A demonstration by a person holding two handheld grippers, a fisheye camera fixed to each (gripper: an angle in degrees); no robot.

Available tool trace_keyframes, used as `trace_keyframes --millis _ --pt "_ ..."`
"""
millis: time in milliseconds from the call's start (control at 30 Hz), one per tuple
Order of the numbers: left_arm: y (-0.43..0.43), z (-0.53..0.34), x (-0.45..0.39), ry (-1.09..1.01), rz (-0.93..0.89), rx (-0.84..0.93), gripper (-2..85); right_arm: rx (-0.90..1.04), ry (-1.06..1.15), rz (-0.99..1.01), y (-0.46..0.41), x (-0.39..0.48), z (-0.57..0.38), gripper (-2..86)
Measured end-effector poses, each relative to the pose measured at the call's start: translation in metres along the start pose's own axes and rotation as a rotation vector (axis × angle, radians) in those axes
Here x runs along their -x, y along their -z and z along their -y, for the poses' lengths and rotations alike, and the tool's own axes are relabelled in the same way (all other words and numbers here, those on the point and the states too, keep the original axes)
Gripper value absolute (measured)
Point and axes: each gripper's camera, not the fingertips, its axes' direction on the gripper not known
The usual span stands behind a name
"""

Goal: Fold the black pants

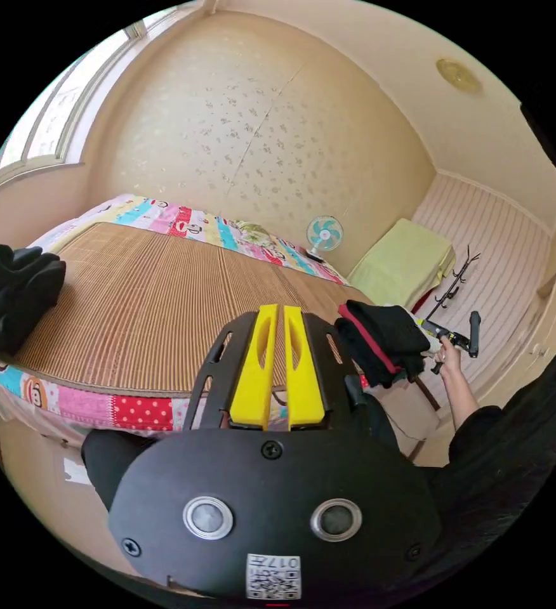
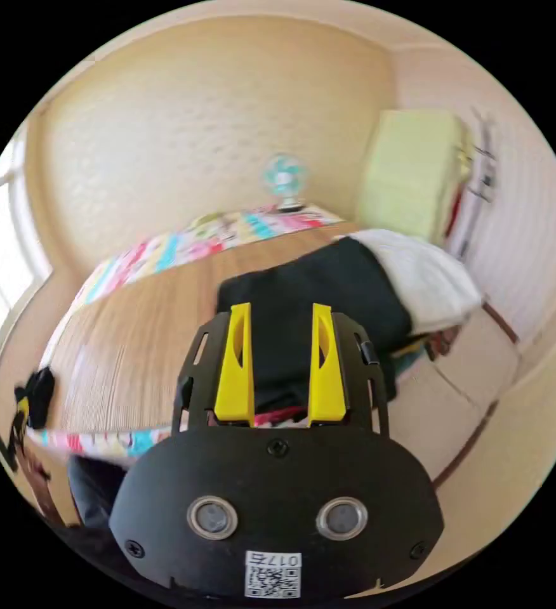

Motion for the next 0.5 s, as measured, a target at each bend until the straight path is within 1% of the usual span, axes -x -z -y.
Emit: trace_keyframes --millis 33,67,100,133,167,200,267,300,333,367,400,433,500 --pt "-0.014 0.003 -0.006 0.014 -0.037 0.038 1.8 -0.014 -0.041 -0.033 0.002 -0.014 0.001 14.4" --pt "-0.020 0.003 -0.009 0.021 -0.050 0.057 2.0 -0.033 -0.110 -0.107 0.000 -0.038 -0.001 14.4" --pt "-0.031 0.003 -0.014 0.034 -0.065 0.093 2.6 -0.013 -0.158 -0.157 -0.012 -0.056 -0.003 14.1" --pt "-0.039 0.002 -0.019 0.043 -0.071 0.126 3.1 0.020 -0.165 -0.154 -0.023 -0.062 -0.003 13.5" --pt "-0.042 0.001 -0.020 0.046 -0.072 0.141 3.3 0.124 -0.169 -0.134 -0.049 -0.069 -0.002 12.4" --pt "-0.048 -0.002 -0.023 0.054 -0.070 0.172 3.6 0.195 -0.167 -0.189 -0.069 -0.065 0.000 10.0" --pt "-0.053 -0.005 -0.023 0.074 -0.060 0.216 3.8 0.152 -0.131 -0.246 -0.066 -0.037 0.008 6.5" --pt "-0.055 -0.007 -0.023 0.089 -0.052 0.237 3.9 0.056 -0.060 -0.075 -0.052 -0.009 0.018 5.0" --pt "-0.056 -0.007 -0.022 0.103 -0.046 0.251 3.7 0.018 -0.044 0.029 -0.046 0.004 0.024 4.6" --pt "-0.057 -0.008 -0.022 0.109 -0.044 0.255 3.6 -0.020 -0.008 0.207 -0.043 0.036 0.040 4.1" --pt "-0.057 -0.007 -0.023 0.117 -0.043 0.256 3.3 0.011 0.083 0.288 -0.049 0.079 0.057 3.8" --pt "-0.057 -0.006 -0.025 0.121 -0.043 0.251 2.9 0.024 0.150 0.305 -0.054 0.104 0.063 3.7" --pt "-0.057 -0.003 -0.032 0.110 -0.044 0.241 2.5 0.059 0.313 0.390 -0.074 0.199 0.075 3.3"
